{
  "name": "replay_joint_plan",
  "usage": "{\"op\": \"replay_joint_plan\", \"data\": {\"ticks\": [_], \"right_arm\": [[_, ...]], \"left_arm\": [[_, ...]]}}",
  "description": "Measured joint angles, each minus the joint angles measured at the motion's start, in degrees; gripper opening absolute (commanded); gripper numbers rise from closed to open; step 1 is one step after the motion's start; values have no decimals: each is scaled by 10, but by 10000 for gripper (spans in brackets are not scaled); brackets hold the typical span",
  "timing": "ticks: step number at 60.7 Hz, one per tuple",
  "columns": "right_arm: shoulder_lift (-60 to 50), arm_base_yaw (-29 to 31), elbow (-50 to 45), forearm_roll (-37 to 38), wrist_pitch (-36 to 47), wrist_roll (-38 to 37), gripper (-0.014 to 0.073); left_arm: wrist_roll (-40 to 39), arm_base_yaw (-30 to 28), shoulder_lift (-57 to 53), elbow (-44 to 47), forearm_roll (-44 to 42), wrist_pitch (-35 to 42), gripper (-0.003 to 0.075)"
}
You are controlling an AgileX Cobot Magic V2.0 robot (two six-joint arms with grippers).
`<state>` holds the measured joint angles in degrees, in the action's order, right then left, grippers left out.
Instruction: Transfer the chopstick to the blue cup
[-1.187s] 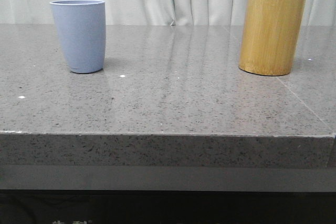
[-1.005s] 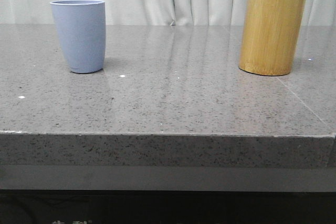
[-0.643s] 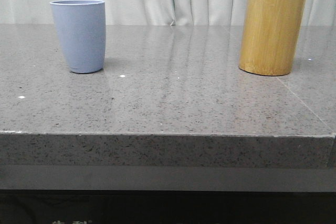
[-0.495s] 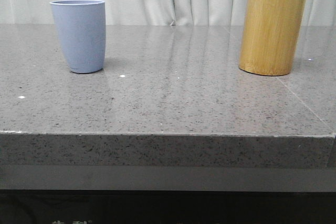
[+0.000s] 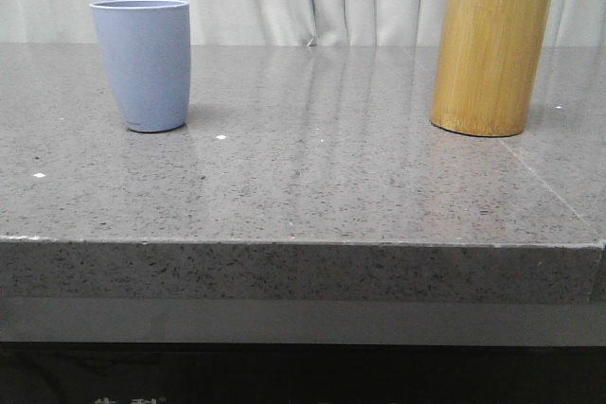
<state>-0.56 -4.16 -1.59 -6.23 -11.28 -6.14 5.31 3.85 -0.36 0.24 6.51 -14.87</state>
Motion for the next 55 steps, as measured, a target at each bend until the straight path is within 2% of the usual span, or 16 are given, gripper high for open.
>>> {"op": "replay_joint_plan", "data": {"ticks": [55], "right_arm": [[0,0,0,0,0,0,-67]], "left_arm": [[0,0,0,0,0,19,-18]]}}
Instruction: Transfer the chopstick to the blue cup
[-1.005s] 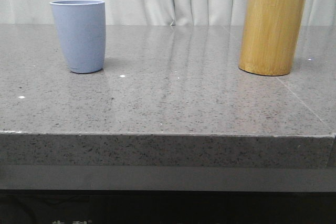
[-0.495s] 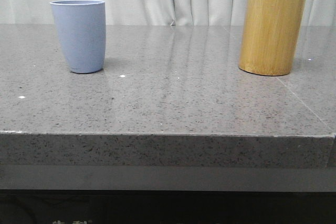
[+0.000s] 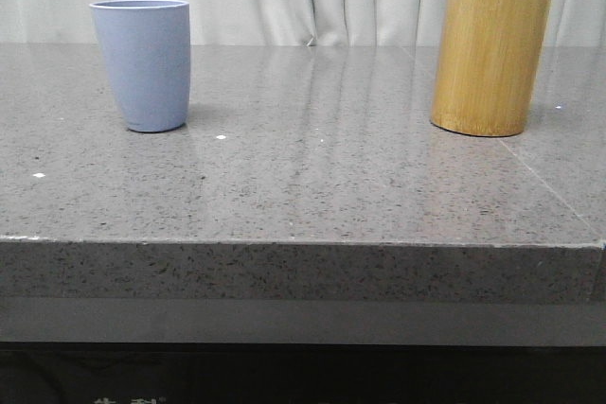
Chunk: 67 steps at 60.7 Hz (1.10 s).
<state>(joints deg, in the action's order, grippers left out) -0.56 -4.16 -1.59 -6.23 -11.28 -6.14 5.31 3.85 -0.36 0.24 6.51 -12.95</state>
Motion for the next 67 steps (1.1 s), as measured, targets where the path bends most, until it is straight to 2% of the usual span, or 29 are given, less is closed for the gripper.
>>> {"op": "replay_joint_plan", "data": {"ticks": [13,26,31,36,41,50,59,67], "right_arm": [[0,0,0,0,6,0,-67],[0,0,26,-6,13,0,-67],[0,0,61,-6,7,0,-67],[0,0,104,-7,-10,0,-67],[4,0,146,-8,-40,0,-67],[63,0,236,-8,-91,0,-67],[151,0,312,-9,-118,0,-66],[212,0,343,-9,-127,0,-66]], "left_arm": [[0,0,0,0,0,23,-18],[0,0,0,-3,1,140,-18],[0,0,0,-16,2,155,-18],[0,0,0,-54,2,134,-18],[0,0,7,-113,2,74,-18],[0,0,88,-219,2,-25,-18],[0,0,190,-284,2,-51,-18],[0,0,258,-312,2,-54,-17]]}}
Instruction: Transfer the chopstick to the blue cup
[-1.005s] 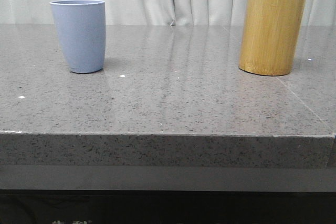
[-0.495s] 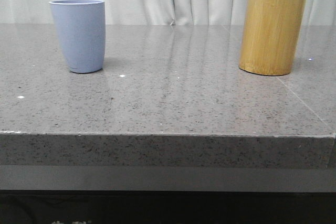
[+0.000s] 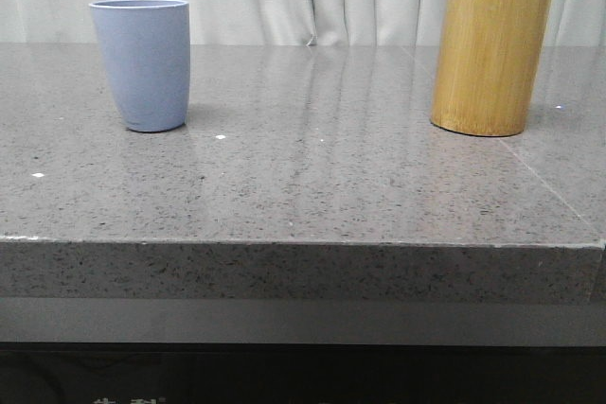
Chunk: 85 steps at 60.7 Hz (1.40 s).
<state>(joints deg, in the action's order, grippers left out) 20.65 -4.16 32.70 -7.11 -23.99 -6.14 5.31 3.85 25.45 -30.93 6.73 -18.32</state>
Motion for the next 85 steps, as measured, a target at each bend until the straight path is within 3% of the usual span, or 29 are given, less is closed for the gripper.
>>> {"op": "replay_joint_plan", "data": {"ticks": [7,12,18,21,26,33,41,48,73,85], "right_arm": [[19,0,8,0,-1,0,-63],[19,0,8,0,-3,0,-4],[19,0,10,0,-7,0,170],[19,0,10,0,-10,0,298],[19,0,10,0,-9,0,474],[19,0,10,0,-9,0,600],[19,0,10,0,-10,0,604],[19,0,10,0,-12,0,604],[19,0,10,0,-13,0,604],[19,0,10,0,-13,0,604]], "left_arm": [[0,0,24,-2,0,0,29],[0,0,28,-3,0,-1,185],[0,0,28,-3,0,-4,420],[0,0,28,-3,0,-6,524],[0,0,28,-3,0,-7,622],[0,0,28,-3,0,1,615],[0,0,46,-11,9,10,585],[0,10,97,-57,12,-25,575],[0,100,459,-434,14,-296,575],[5,131,595,-558,13,-376,575]]}}
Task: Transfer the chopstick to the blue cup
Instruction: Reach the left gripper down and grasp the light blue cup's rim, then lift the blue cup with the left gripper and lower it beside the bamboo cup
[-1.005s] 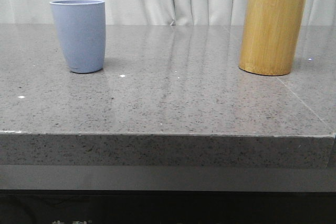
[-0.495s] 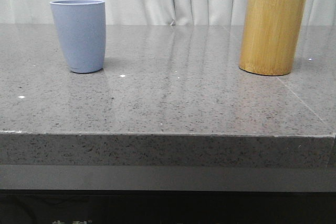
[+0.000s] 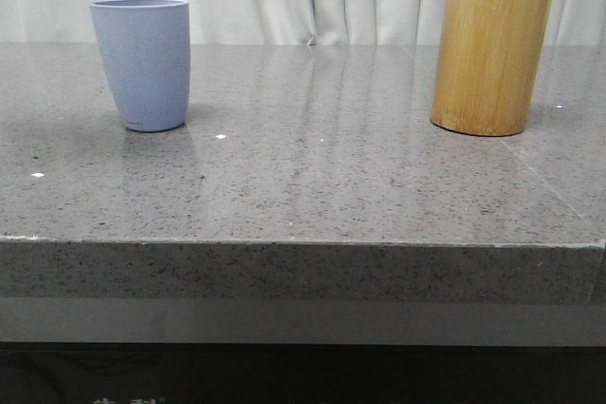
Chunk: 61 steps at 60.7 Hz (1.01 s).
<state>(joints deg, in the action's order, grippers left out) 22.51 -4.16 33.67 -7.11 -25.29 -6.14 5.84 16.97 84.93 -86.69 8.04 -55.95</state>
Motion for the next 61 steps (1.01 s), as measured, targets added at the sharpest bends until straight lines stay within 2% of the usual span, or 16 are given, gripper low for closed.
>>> {"op": "replay_joint_plan", "data": {"ticks": [12,32,38,48,52,61], "right_arm": [[0,0,0,0,0,0,604],[0,0,0,0,-1,0,604],[0,0,0,0,-1,0,604],[0,0,0,0,-1,0,604],[0,0,0,0,-1,0,604],[0,0,0,0,-1,0,604]], "left_arm": [[3,8,82,-57,-13,-28,551],[3,8,139,-62,-18,-12,446],[3,8,152,-62,-19,-5,359],[5,8,158,-62,-19,7,75],[6,8,158,-62,-19,10,-7],[22,11,158,-62,-22,12,-18]]}}
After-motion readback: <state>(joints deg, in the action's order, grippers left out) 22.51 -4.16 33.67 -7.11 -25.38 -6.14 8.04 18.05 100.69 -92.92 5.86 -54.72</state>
